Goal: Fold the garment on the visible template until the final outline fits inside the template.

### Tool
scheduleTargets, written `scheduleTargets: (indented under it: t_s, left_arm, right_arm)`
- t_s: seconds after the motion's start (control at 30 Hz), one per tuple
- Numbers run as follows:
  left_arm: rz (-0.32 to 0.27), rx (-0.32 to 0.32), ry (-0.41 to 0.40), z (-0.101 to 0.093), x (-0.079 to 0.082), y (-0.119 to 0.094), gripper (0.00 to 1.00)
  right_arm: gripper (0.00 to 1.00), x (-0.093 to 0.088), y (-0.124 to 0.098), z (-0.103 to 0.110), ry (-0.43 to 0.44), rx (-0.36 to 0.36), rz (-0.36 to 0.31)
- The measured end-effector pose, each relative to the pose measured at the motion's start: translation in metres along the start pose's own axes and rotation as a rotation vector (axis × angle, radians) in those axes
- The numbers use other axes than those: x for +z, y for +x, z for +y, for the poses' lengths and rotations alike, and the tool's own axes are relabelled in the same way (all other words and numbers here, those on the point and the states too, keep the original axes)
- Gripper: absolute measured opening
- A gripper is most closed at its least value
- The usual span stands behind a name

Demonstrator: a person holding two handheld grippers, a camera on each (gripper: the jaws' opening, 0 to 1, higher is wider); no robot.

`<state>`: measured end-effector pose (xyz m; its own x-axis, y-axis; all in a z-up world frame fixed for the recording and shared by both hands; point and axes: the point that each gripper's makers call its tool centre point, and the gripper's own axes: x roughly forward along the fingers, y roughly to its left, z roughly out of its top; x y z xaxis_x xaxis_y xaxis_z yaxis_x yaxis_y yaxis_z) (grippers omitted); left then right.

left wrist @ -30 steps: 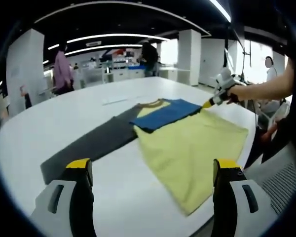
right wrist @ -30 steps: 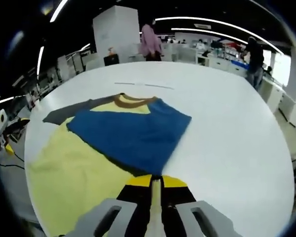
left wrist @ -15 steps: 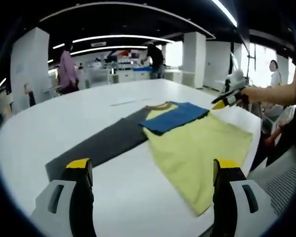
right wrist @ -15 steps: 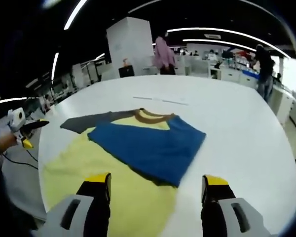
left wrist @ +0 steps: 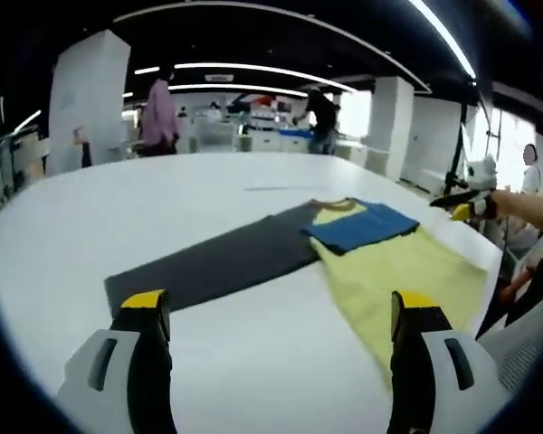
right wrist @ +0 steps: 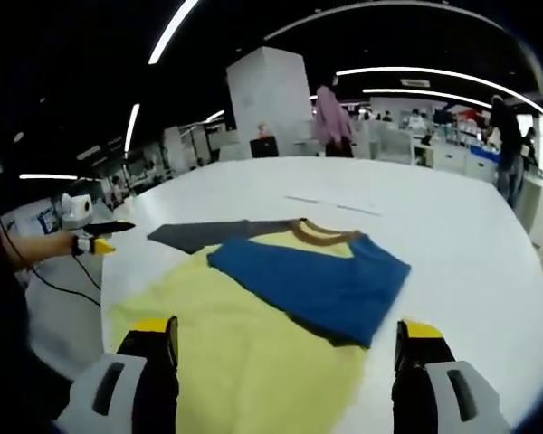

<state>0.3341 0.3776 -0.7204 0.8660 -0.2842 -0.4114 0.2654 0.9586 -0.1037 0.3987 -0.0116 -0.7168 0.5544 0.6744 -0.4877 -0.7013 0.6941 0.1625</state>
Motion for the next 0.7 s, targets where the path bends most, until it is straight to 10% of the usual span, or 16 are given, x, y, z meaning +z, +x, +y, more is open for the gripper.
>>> scheduleTargets:
  t_s: [0.7]
  left_arm:
    - [0.012,0.234,-0.117,0.092,-0.013,0.012,0.93]
  right_arm:
    - [0.99,0.003,-0.026,0.057,-0.033,0.120,-0.073]
